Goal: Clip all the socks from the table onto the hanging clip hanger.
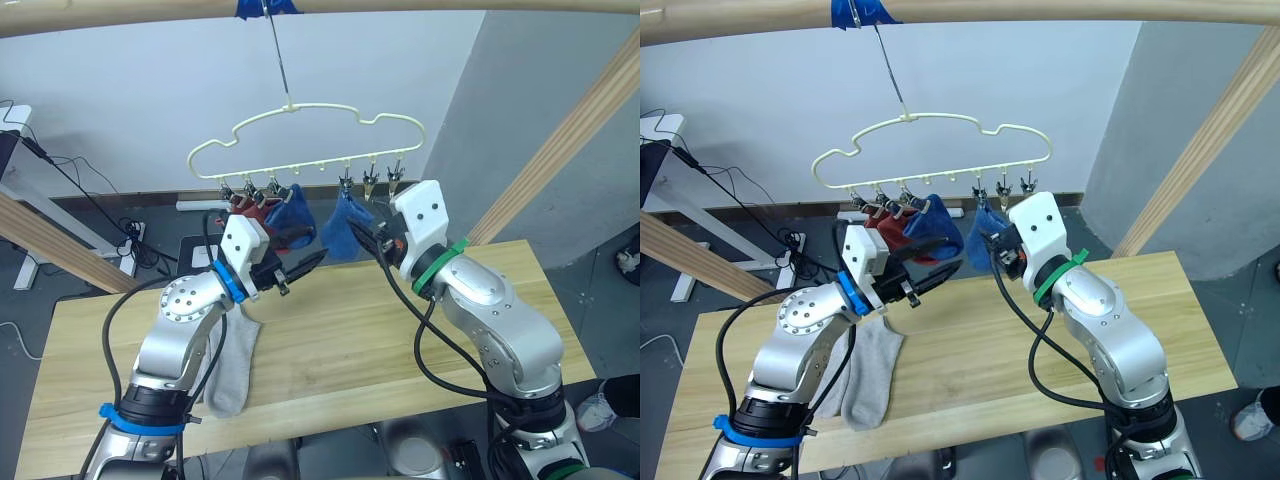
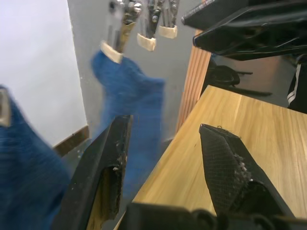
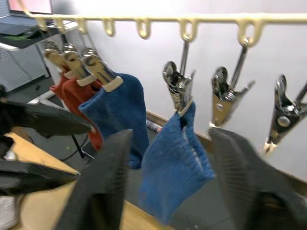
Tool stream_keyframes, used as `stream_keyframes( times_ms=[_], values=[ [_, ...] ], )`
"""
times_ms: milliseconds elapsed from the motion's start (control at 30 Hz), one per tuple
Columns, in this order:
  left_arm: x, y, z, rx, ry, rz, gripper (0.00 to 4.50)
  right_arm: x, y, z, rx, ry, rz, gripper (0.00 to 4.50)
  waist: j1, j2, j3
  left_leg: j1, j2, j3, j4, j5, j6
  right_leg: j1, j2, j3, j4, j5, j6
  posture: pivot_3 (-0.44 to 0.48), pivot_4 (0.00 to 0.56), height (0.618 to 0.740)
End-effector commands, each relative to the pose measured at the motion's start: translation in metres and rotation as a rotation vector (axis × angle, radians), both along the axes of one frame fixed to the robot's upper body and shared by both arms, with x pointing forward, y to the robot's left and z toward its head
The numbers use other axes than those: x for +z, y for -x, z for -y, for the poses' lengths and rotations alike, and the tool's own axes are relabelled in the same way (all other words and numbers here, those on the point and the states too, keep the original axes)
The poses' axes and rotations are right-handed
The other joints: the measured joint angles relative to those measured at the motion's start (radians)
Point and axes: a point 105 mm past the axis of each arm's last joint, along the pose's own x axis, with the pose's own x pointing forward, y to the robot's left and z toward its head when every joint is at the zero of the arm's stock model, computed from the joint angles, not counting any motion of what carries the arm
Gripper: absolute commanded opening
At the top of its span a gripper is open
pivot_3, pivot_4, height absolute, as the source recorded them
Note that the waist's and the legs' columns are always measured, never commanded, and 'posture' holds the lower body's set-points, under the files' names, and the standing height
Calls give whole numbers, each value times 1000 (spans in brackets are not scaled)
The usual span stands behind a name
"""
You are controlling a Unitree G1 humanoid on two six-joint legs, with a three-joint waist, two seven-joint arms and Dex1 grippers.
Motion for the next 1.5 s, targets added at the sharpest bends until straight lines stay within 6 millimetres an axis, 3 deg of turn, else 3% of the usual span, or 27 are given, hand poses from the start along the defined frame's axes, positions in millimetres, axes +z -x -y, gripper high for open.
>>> stream_keyframes(
  times_ms=[33, 600, 1000, 1500],
  values=[
    [18, 4, 1, -18, 10, 60, 2486, 15, -1, 1, -33, -28, 68, 2666, 0, 0, 0, 0, 0, 0, 0, 0, 0, 0, 0, 0, 0, 0, 0, -291, 257, 740],
    [25, -1, 3, -19, -9, 84, 2486, 19, -37, 2, -156, -31, 127, 2666, 0, 0, 0, 0, 0, 0, 0, 0, 0, 0, 0, 0, 0, 0, 0, -281, 251, 740],
    [27, -3, 3, -14, -16, 95, 2486, 22, -40, -3, -157, -61, 132, 2666, 0, 0, 0, 0, 0, 0, 0, 0, 0, 0, 0, 0, 1, 0, 0, -276, 245, 740],
    [28, -6, 6, -17, -24, 108, 2486, 28, -45, 8, -244, -127, 123, 2666, -1, 0, 0, 0, 0, 0, 0, 0, 0, 0, 0, 0, 1, 0, 0, -282, 244, 740]
  ],
)
